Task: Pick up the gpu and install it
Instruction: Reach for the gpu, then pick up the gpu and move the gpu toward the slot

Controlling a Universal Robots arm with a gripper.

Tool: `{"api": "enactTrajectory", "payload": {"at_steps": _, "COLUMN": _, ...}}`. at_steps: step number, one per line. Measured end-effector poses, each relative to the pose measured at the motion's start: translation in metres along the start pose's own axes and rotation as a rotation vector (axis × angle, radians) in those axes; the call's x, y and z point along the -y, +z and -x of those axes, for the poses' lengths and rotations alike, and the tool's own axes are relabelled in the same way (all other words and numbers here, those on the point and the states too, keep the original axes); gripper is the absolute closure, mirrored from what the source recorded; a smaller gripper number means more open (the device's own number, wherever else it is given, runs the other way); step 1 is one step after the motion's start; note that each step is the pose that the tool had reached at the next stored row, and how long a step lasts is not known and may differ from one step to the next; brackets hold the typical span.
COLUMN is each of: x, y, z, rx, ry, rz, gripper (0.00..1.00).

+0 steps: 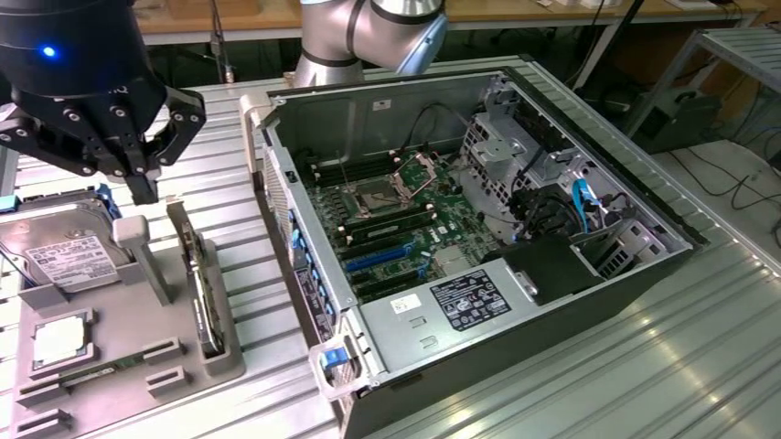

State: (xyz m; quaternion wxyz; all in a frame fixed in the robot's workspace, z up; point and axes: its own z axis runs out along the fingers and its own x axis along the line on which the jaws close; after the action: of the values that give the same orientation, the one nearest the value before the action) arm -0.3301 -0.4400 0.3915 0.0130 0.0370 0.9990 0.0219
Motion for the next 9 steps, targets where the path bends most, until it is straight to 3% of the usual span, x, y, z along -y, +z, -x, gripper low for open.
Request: {"api": "enactTrajectory", "payload": {"at_steps": 9, "x": 0.0000, "y": 0.0000, "z": 0.0000, "rx": 0.0000, "ry": 0.000, "rz": 0.0001, "gripper": 0.89}}
